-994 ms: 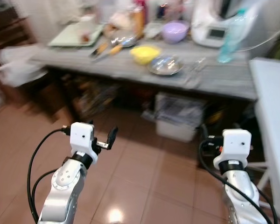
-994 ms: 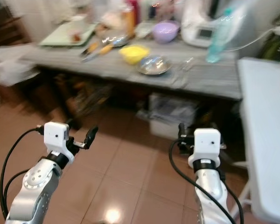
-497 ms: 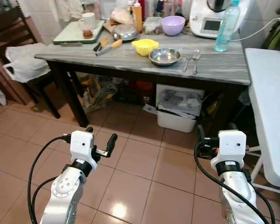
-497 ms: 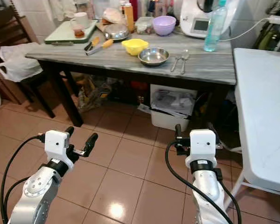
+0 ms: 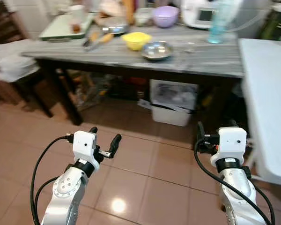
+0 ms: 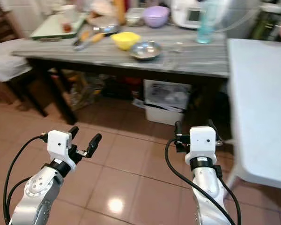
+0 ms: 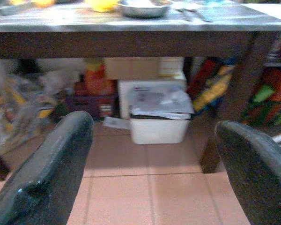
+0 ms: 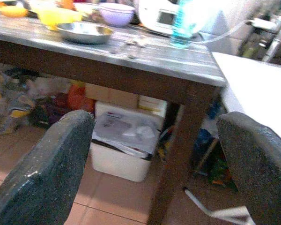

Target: Setting the table

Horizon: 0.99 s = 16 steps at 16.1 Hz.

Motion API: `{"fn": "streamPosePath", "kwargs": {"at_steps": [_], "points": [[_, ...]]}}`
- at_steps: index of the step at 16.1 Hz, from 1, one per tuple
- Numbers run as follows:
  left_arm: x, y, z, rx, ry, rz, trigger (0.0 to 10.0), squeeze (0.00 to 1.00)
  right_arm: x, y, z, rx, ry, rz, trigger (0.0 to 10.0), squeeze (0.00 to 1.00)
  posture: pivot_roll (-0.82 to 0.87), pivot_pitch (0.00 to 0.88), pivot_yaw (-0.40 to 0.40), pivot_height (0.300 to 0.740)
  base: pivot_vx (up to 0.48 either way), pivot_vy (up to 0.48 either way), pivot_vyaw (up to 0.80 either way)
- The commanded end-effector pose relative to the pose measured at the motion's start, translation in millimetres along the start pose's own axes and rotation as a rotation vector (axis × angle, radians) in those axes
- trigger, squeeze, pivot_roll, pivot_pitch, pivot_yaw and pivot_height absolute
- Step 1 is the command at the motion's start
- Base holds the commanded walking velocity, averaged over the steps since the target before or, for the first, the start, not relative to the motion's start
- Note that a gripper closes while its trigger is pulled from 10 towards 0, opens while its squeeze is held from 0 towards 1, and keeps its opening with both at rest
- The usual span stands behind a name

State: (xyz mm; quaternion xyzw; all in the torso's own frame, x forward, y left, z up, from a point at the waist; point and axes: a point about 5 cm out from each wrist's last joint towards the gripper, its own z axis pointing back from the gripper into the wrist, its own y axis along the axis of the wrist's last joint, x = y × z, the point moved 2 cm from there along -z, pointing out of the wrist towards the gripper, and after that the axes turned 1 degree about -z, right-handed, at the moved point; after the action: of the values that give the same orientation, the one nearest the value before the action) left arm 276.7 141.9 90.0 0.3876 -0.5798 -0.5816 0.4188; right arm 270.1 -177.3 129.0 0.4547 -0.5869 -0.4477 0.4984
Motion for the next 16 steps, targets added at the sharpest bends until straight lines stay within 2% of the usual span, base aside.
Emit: {"fn": "streamPosePath", "kwargs": {"at_steps": [1,6,16], "points": [[0.8,-0.4,0.3,-0.005,-0.007,0.003,10.0,0.00,1.0,-3.7,-0.1,-0.015,-0.002,0.006,10.0,0.00,-0.06,0.100,0.068,0.740,0.000,-0.349,0.00],[7.2,-3.6,-3.7,-0.008,-0.021,0.023,10.0,0.00,3.1,1.0,-2.5,-0.001,0.019,0.025,10.0,0.00,-0.08,0.105,0.054,0.740,0.000,-0.355,0.00],[6.4,-4.1,-7.2,-0.008,-0.039,0.018,10.0,0.00,3.6,2.7,-5.3,0.003,0.015,0.026,10.0,0.00,-0.09,0.104,0.056,0.740,0.000,-0.355,0.00]]}}
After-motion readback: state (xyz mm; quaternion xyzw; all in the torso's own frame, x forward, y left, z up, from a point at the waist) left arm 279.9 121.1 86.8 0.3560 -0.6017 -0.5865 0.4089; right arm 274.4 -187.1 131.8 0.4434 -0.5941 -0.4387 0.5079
